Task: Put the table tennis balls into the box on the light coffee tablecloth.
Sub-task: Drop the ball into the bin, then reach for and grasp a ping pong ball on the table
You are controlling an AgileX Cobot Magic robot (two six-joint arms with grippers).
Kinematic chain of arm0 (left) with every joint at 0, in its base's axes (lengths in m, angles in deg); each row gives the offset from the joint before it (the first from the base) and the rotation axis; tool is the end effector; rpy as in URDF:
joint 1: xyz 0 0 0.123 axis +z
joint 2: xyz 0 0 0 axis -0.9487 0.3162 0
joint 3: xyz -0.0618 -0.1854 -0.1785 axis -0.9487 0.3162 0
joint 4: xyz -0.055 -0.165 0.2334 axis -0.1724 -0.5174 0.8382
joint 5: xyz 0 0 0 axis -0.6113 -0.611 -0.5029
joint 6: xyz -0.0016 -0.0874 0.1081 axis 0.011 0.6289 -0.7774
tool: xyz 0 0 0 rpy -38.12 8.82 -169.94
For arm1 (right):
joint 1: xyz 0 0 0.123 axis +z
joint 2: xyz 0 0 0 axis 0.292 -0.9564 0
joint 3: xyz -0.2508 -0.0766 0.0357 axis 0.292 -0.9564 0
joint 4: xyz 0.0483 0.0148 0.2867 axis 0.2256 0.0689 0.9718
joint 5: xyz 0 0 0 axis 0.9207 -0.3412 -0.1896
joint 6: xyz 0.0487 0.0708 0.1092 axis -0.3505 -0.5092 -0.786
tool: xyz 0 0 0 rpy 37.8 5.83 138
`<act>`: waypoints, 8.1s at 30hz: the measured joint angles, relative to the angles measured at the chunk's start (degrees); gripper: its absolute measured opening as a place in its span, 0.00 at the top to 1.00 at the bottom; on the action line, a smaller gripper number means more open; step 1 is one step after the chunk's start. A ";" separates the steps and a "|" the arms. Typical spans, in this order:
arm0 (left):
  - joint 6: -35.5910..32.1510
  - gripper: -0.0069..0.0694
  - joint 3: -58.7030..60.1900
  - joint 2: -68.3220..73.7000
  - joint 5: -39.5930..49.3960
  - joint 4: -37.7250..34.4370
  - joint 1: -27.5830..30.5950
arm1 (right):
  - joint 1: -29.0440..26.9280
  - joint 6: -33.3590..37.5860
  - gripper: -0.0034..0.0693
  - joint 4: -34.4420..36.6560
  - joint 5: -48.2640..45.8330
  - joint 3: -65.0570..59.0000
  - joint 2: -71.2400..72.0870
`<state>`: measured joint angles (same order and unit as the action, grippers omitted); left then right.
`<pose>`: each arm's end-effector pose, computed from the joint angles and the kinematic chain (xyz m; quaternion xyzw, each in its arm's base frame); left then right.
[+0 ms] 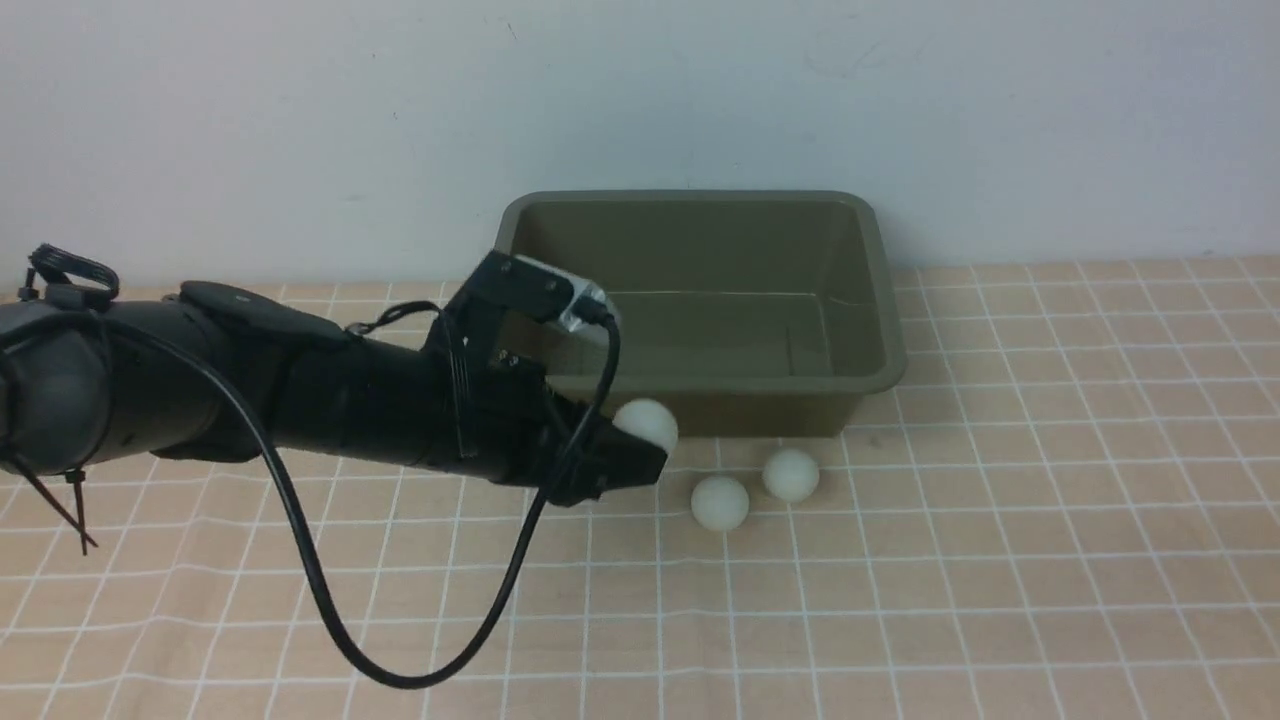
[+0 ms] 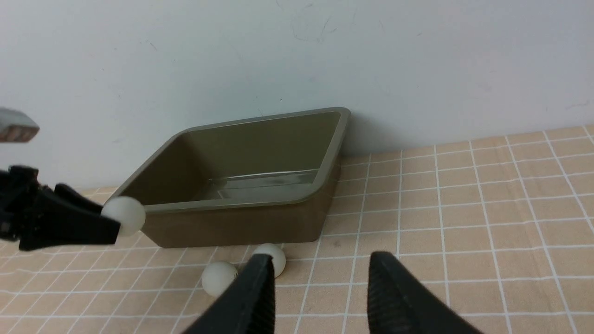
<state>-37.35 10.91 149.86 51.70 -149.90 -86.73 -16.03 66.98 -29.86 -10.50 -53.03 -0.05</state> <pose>0.3608 -0.1895 0.1382 0.3031 0.8217 -0.3337 0.3486 0.1275 0.0373 0.2596 0.0131 0.7822 0.1814 0.5958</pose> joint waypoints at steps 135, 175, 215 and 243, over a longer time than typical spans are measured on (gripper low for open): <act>57.87 0.40 -17.85 -29.20 12.25 62.64 5.83 | 30.90 32.23 0.53 1.65 2.02 53.37 -103.72; 57.87 0.40 -17.85 -29.16 11.86 62.87 5.83 | 34.96 9.19 0.46 -4.37 9.87 46.48 -101.00; 58.24 0.40 -17.85 -29.10 13.74 62.82 5.83 | 35.98 -20.87 0.31 -26.09 11.73 46.43 -101.91; 58.24 0.40 -17.85 -29.10 13.97 62.82 5.83 | 36.67 -24.79 0.31 -30.88 21.14 46.72 -109.71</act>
<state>20.89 -6.94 120.76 65.67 -87.07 -80.90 20.63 42.19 -60.74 10.63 -6.31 -109.77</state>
